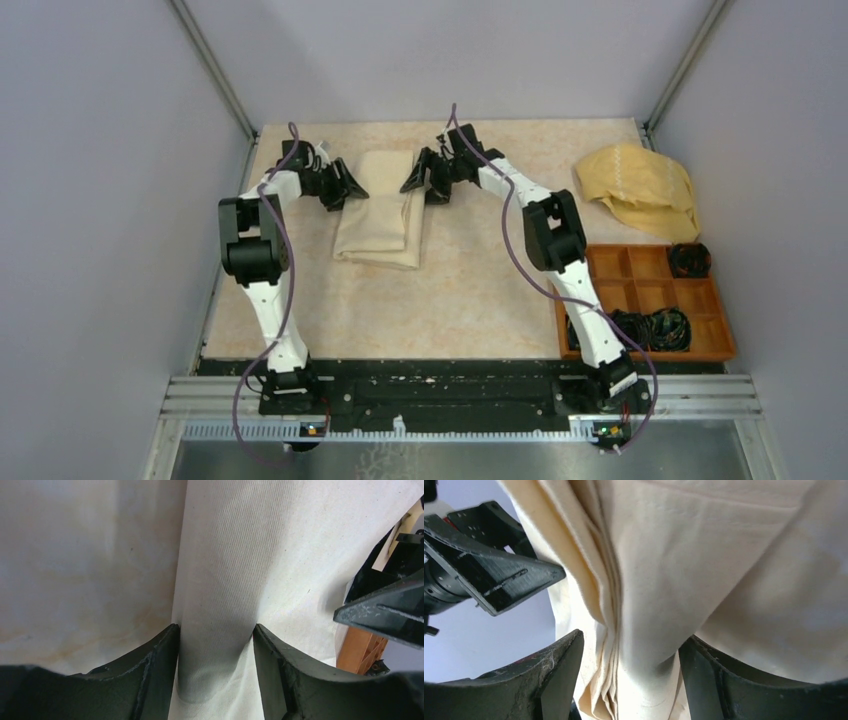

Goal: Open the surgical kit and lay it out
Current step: Move the surgical kit at the center of the board.

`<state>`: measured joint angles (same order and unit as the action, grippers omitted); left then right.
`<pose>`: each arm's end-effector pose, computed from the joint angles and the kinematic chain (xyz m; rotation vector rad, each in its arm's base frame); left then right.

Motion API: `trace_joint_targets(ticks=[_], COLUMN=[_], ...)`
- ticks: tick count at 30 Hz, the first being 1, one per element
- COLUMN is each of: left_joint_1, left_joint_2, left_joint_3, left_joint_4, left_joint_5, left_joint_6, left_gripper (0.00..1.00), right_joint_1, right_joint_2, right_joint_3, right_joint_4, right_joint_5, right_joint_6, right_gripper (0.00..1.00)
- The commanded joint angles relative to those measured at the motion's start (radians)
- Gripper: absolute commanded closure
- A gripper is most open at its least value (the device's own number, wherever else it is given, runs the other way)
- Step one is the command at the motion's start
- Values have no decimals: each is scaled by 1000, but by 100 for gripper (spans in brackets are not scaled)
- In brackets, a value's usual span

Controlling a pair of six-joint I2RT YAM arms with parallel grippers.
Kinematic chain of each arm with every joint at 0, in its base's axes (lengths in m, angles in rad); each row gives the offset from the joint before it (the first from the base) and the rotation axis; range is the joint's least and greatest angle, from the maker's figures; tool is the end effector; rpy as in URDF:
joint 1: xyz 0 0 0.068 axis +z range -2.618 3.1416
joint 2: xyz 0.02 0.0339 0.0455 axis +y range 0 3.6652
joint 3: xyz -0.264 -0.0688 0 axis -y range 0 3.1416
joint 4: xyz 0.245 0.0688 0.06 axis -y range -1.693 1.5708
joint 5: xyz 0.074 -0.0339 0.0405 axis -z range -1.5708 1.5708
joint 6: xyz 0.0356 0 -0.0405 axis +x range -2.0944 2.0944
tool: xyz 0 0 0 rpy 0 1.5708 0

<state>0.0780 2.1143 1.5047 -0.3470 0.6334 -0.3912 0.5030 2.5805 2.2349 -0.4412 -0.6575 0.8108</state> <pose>0.4512 0.0141 0.1645 -0.3261 2.4743 -0.9264 0.4859 0.2922 0.1551 0.0360 2.6046 1.3479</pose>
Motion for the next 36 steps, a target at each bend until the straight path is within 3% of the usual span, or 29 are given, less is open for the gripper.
trace_joint_targets(ticks=[1, 3, 6, 8, 13, 15, 18, 22, 27, 32, 36], left_joint_1=[-12, -12, -11, -7, -6, -11, -44, -200, -463, -669, -739], left_joint_2=[44, 49, 42, 28, -46, -112, -215, -356, -474, -441, -385], left_joint_3=[73, 91, 123, 154, 203, 154, 70, 14, -35, -40, 8], left_joint_4=[1, -10, -63, -121, -300, -312, -330, -395, -415, -456, -533], left_joint_5=[63, 68, 10, -58, -258, -304, -345, -454, -757, -942, -1008], left_joint_6=[-15, -13, 14, 48, 151, 178, 188, 180, 179, 263, 266], left_gripper=[38, 37, 27, 16, 4, 3, 5, 7, 7, 9, 13], right_joint_1=[-29, -47, -80, -100, -132, -125, -100, -55, -52, -62, -120], right_joint_2=[42, 57, 68, 51, -86, -200, -404, -678, -936, -1106, -1234], right_joint_3=[102, 136, 172, 197, 170, 89, -195, -522, -849, -1029, -1088], right_joint_4=[84, 78, 58, -23, -311, -407, -426, -416, -312, -191, -199], right_joint_5=[-31, -43, -72, -61, 31, 101, 152, 202, 213, 264, 276], right_joint_6=[59, 67, 73, 21, -199, -302, -402, -476, -459, -437, -400], right_gripper=[30, 28, 25, 23, 19, 18, 18, 18, 18, 18, 18])
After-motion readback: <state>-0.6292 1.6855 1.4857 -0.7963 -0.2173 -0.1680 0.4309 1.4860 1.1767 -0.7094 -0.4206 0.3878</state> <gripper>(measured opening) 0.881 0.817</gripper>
